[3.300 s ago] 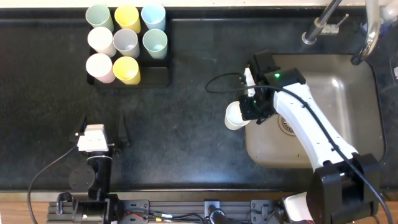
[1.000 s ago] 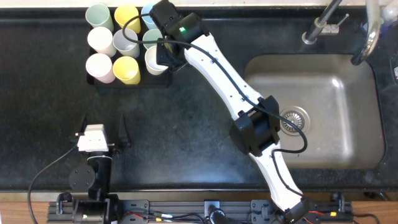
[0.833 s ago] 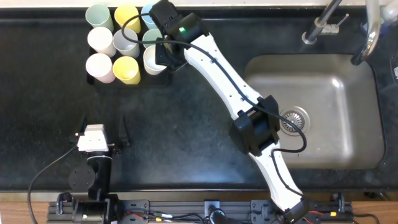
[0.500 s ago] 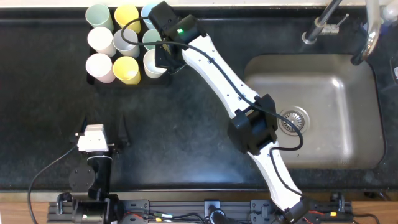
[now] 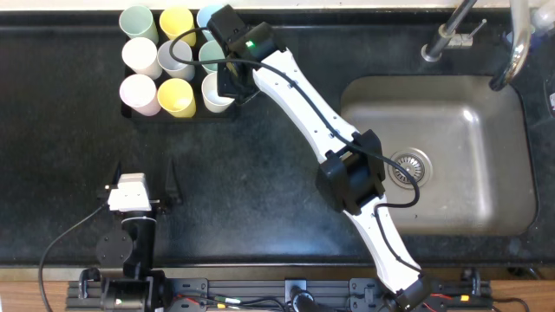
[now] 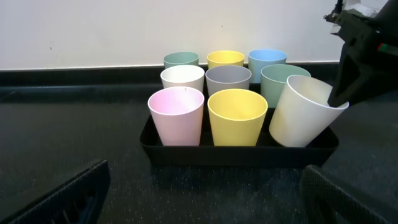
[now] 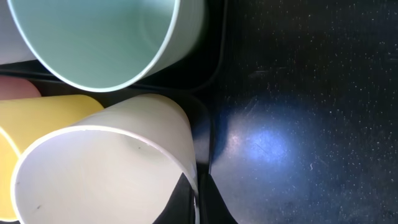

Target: Store Cups

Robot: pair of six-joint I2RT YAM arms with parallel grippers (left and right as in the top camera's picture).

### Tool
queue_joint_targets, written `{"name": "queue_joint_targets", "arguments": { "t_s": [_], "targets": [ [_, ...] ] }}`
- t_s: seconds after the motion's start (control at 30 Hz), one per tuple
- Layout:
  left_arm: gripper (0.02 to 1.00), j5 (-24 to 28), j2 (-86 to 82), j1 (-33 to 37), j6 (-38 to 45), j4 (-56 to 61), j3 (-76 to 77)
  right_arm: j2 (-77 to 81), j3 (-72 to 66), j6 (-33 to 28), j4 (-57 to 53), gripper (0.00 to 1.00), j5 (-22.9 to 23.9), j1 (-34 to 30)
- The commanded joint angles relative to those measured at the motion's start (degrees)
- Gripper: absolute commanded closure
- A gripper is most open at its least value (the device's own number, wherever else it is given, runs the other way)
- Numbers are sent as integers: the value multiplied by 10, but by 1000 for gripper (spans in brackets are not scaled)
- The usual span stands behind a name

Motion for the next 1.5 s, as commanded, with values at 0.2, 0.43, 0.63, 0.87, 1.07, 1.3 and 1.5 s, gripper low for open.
{"name": "queue_joint_targets", "arguments": {
  "t_s": [0.2,0.43,0.63,0.87,1.07,1.3,1.5],
  "targets": [
    [18,3,-6,-2,9,-2,-1,3,17,-13,-6,956,15,1],
    [18,3,-6,-2,9,-2,-1,3,17,-13,-6,954,15,1],
    [18,3,-6,-2,9,-2,-1,3,17,-17,-6,722,15,4],
    [18,3,-6,-2,9,-2,-1,3,17,-17,-6,323,15,4],
    [18,3,-6,-2,9,-2,-1,-11,17,-16,-9,3,15,3],
    [18,3,-6,-2,9,-2,-1,-69,17,-16,-9,3,52,-2],
    [18,3,-6,-2,9,-2,-1,-178,17,0,-29,3,195,-12]
  ]
}}
